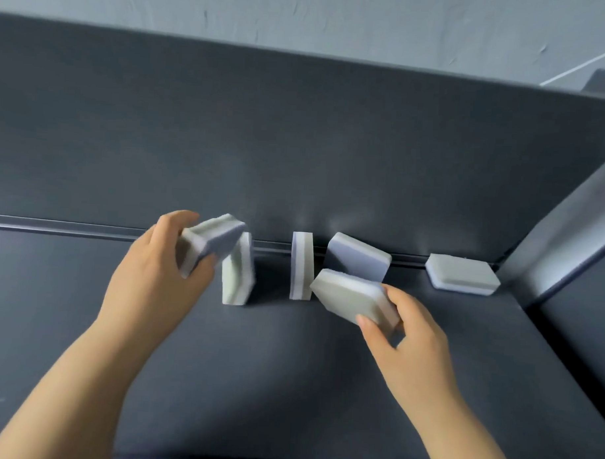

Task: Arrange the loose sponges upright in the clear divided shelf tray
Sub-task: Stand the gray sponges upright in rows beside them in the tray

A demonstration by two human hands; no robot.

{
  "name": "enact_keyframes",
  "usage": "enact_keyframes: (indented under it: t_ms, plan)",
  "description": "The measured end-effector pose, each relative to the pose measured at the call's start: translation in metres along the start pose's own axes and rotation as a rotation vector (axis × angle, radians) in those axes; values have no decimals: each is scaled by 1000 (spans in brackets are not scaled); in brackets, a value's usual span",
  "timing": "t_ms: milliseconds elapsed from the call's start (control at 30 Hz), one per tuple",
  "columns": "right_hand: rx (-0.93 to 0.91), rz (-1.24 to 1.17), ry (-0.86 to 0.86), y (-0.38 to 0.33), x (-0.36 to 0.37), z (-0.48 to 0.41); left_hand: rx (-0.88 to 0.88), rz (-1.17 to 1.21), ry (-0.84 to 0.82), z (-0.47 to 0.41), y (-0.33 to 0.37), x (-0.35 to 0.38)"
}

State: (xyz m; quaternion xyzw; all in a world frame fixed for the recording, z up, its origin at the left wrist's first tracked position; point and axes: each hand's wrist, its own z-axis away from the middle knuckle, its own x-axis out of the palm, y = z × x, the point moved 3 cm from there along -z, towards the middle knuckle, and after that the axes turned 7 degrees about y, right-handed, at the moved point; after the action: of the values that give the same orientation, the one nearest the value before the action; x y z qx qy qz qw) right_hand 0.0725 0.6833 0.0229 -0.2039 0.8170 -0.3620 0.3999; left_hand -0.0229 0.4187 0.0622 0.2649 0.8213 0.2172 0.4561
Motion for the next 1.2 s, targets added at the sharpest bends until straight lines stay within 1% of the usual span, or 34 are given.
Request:
enact_keyframes:
  t_ms: [100, 233, 267, 333, 467, 600, 667, 733, 767, 833, 867, 900, 933, 1000, 1033, 1100, 1167, 1200]
  plan:
    - [-39, -25, -4, -5, 3, -1, 151, 79, -44, 5, 17, 0]
    - [-118, 16, -32, -4, 9, -2, 431, 80, -185, 18, 34, 17]
    - [-135, 48, -48, -2, 11, -1, 466, 89, -223, 23, 36, 22]
    - [-128, 89, -85, 2, 12, 0, 449, 109, -267, 32, 35, 32]
    - [-79, 108, -102, 4, 3, 3, 290, 133, -293, 37, 27, 38]
    - [-82, -24, -109, 3, -2, 3, 283, 241, -268, 41, 28, 40]
    - [-43, -74, -101, 3, -3, 6, 278, 276, -284, 43, 30, 43]
    - [4, -95, -111, 3, -3, 9, 279, 248, -266, 44, 31, 43]
    - [12, -99, -116, 4, -3, 11, 275, 195, -237, 43, 31, 41]
    - [19, -104, -109, 6, -6, 12, 292, 45, -150, 41, 34, 35]
    - [27, -106, -103, 7, -7, 12, 318, 9, -104, 39, 37, 32]
    - [37, -112, -100, 7, -8, 12, 335, 11, -76, 38, 38, 30]
    - [45, -119, -101, 8, -8, 11, 316, 29, -75, 37, 40, 28]
    - [46, -136, -108, 8, -9, 10, 206, 112, -125, 38, 46, 26]
    - [48, -146, -110, 7, -9, 10, 178, 146, -150, 39, 49, 26]
    - [41, -153, -114, 5, -9, 9, 256, 101, -167, 42, 57, 28]
    - [0, -129, -118, 3, -7, 8, 417, -38, -157, 44, 64, 33]
    - [-21, -114, -121, 3, -6, 8, 468, -90, -169, 45, 67, 36]
